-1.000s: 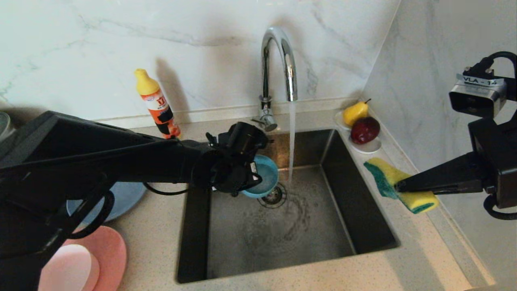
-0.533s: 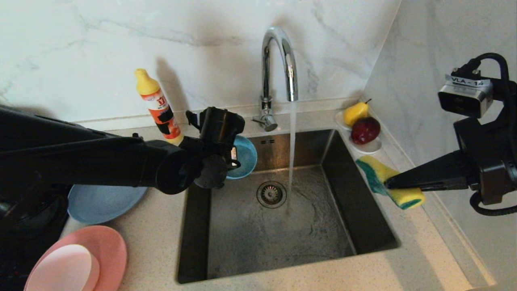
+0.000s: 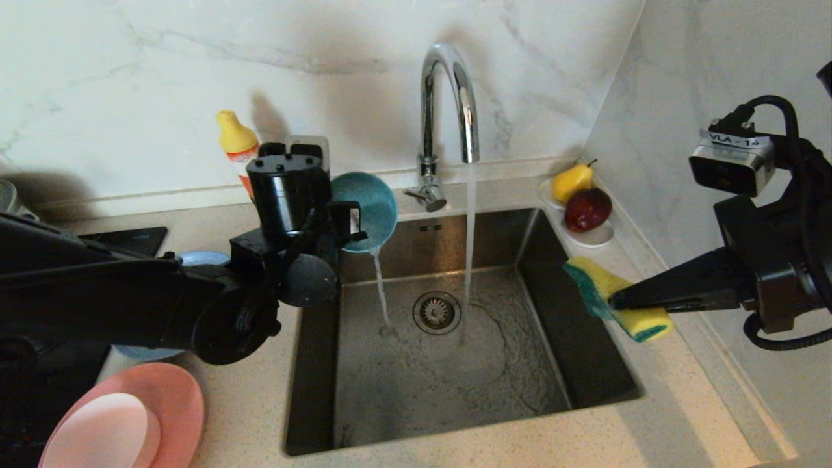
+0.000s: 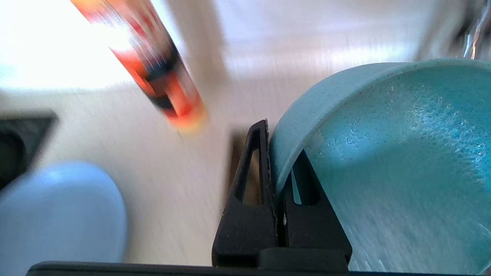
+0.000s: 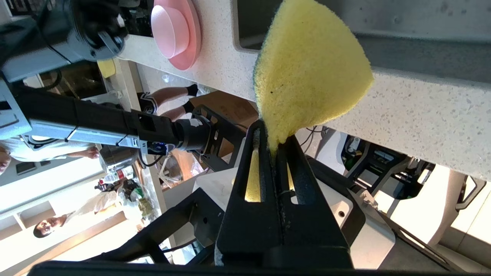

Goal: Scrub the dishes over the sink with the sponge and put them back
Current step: Rinse the bowl

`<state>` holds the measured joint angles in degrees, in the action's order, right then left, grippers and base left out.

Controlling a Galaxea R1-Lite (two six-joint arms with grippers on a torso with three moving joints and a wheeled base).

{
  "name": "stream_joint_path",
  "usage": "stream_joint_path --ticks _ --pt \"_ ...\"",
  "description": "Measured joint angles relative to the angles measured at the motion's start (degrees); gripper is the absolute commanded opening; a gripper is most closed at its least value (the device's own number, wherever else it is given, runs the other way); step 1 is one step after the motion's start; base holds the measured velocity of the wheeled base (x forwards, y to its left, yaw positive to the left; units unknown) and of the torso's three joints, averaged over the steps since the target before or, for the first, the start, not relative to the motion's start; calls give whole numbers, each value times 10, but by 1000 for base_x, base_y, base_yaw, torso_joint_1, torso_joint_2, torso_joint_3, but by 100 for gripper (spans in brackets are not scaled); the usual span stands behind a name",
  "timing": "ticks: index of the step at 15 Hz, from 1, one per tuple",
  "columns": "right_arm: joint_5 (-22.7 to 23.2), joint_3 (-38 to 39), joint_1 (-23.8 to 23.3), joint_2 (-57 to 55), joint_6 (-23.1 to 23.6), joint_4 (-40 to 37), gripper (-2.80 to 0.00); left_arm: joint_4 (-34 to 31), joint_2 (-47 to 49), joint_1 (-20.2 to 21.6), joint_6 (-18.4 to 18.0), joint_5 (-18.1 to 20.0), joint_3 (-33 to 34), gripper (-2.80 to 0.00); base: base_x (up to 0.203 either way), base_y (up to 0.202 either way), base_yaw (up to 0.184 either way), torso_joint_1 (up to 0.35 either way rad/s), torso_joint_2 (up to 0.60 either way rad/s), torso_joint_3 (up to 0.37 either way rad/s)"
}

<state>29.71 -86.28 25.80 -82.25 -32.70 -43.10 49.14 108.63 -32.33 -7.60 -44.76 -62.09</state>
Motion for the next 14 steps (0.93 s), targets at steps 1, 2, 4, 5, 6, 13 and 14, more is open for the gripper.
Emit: stream_joint_path --ticks 1,2,4,5,6,13,14 --pt "0 -2 0 -3 1 0 -280 67 -2 1 -31 2 17 -280 0 0 0 0 0 0" --pt "0 -3 1 -6 1 0 -280 134 -3 1 -62 5 28 -280 0 0 0 0 0 0" --pt "0 -4 0 -9 1 0 -280 239 -8 2 -103 16 34 -280 0 0 0 0 0 0" --pt "-1 -4 0 -10 1 0 -280 263 -13 3 -106 21 34 -280 0 0 0 0 0 0" --pt "-1 -5 0 -10 1 0 -280 267 -19 2 -105 27 34 -280 0 0 0 0 0 0" --pt "-1 -8 0 -15 2 0 -280 269 -91 2 -98 48 20 -280 0 0 0 0 0 0" --pt "-1 -8 0 -17 2 0 -280 270 -100 2 -97 48 20 -280 0 0 0 0 0 0"
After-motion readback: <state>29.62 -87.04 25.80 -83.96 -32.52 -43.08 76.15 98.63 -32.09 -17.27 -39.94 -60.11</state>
